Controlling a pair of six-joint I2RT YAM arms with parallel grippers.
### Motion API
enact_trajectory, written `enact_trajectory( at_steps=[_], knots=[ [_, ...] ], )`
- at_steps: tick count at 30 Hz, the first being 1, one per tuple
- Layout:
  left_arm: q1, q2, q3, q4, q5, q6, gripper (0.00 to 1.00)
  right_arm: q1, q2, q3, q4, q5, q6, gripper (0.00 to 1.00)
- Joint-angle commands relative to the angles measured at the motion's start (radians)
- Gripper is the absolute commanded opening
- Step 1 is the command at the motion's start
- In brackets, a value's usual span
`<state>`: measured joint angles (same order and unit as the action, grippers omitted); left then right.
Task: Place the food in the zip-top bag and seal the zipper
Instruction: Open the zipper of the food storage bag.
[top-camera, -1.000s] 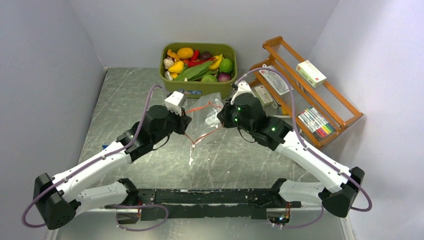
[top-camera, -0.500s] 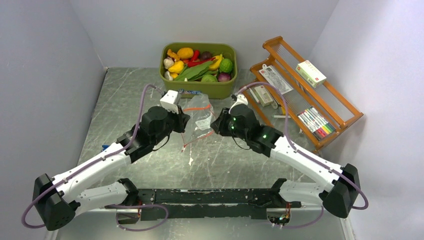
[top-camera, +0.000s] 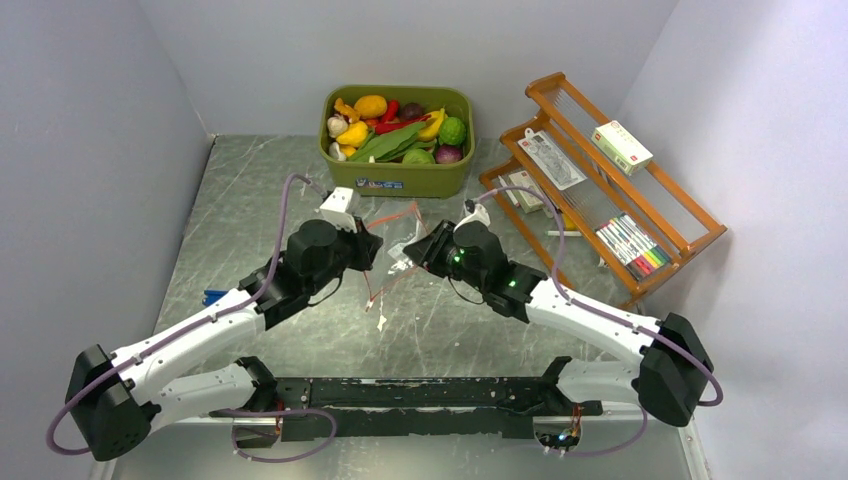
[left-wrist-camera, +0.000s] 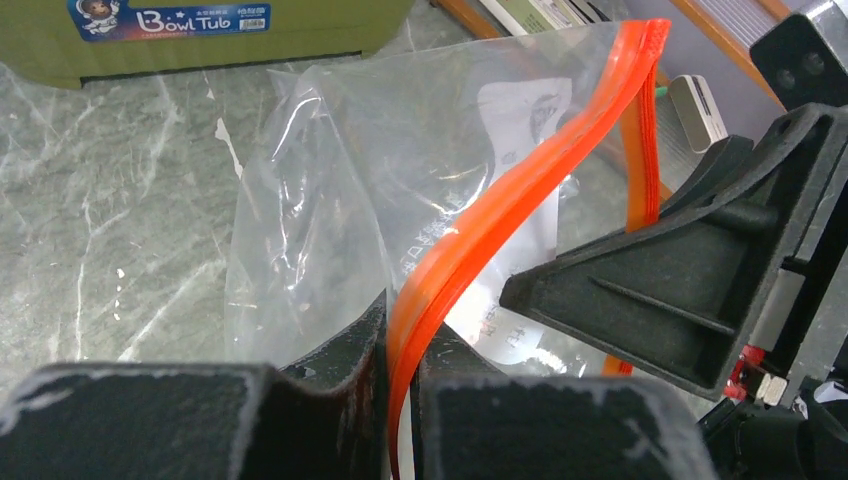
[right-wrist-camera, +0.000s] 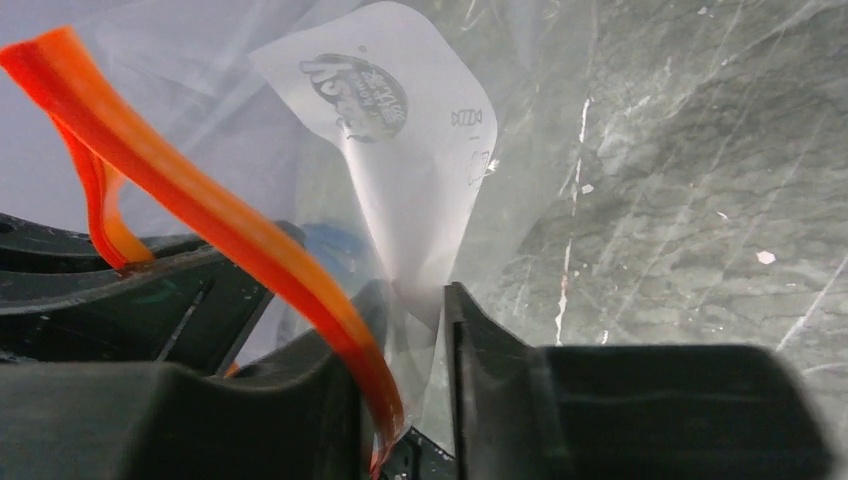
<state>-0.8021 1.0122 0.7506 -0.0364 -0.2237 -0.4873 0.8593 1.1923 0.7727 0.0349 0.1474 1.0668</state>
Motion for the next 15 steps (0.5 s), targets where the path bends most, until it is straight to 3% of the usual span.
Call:
enact_trajectory(
  at_steps=[1,7,15],
  knots=[
    [0.003,0.001,-0.005,0.054,-0.006,-0.022,0.07,0.029,0.0,-0.01,0.037,0.083,0.08,0.2],
    [0.004,-0.016,-0.005,0.009,-0.069,-0.032,0.07,0.037,-0.056,0.01,-0.077,0.158,-0.014,0.0],
    [0.005,-0.037,0.01,-0.07,-0.133,-0.028,0.07,0.038,-0.085,0.085,-0.315,0.255,-0.202,0.0]
  ],
)
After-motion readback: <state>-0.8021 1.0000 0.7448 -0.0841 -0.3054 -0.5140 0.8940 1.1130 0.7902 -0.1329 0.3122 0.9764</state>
